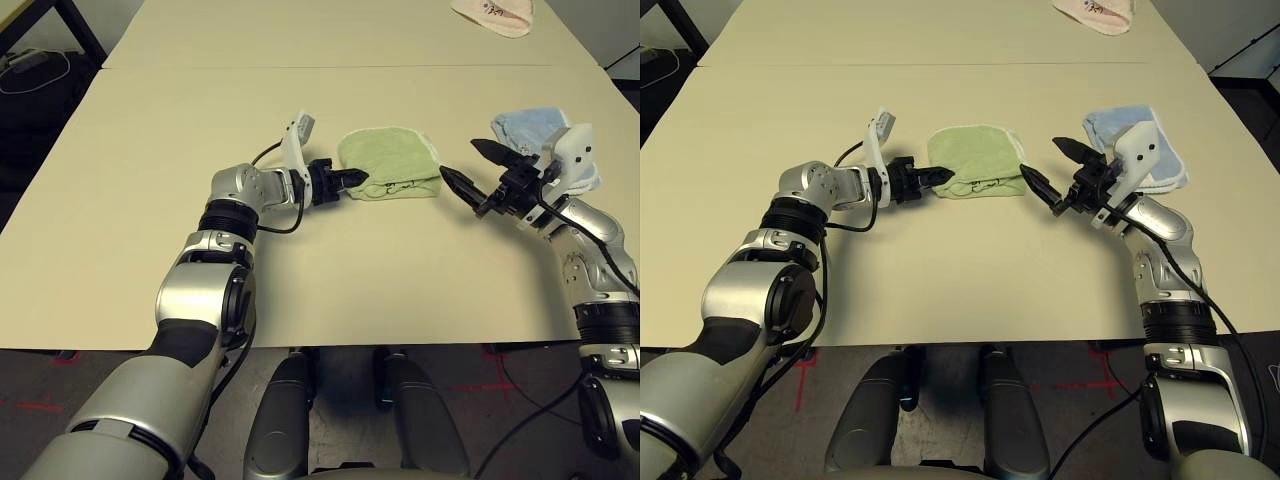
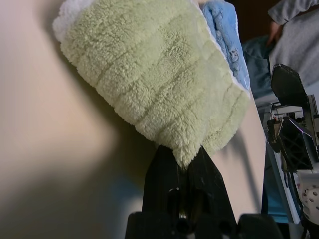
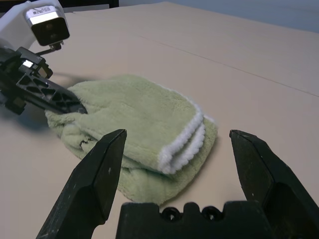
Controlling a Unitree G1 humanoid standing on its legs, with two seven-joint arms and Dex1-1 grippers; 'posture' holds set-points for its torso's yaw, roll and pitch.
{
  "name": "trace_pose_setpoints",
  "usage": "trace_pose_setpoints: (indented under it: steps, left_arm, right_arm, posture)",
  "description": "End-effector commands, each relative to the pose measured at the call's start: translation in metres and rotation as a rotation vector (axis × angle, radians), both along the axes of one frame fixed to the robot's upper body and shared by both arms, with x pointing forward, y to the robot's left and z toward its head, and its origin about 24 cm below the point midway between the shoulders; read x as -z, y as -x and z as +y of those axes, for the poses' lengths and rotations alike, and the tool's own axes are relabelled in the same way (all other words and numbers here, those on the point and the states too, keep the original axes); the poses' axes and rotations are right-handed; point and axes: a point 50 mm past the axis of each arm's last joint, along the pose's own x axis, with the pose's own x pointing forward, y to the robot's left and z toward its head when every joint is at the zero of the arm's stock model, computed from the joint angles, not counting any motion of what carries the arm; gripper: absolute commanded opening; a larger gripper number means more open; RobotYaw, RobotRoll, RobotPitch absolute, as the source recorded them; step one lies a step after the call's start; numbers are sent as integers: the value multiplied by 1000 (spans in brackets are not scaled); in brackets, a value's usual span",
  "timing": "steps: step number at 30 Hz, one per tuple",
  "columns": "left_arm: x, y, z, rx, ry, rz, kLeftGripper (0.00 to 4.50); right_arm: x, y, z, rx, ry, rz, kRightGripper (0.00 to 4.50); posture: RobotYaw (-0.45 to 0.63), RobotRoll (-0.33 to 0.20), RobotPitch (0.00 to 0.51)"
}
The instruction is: Fold the towel and set it aside.
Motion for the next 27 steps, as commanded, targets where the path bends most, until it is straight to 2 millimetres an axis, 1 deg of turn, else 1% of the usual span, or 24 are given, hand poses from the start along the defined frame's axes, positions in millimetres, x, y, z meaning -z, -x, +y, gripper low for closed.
trace_pose_setpoints:
  steps: [1,3,11,17,20,24,27]
  left_arm:
    - [-12,-5,15,-73,-10,-73,24]
    - [-15,-6,24,-110,-7,-90,24]
    - [-23,-6,71,-279,-27,-142,24]
    - [-24,-2,115,-492,-41,-177,24]
    - [-25,3,127,-576,-31,-200,24]
    - [-26,15,146,-719,-35,-244,24]
    - [-25,20,154,-790,-30,-251,24]
  right_arm:
    - [4,1,-1,5,12,10,4500]
    - [4,1,-1,5,12,11,4500]
    - [4,0,0,4,14,12,4500]
    - [2,-2,2,-1,15,8,4500]
    - [2,-2,2,-2,16,7,4500]
    - [1,-3,2,-9,21,9,4500]
    - [1,-3,2,-11,22,10,4500]
  posture:
    - [45,0,201]
    - [56,0,197]
    - [68,0,197]
    - [75,0,195]
    - [79,0,195]
    - [91,0,202]
    - [95,0,204]
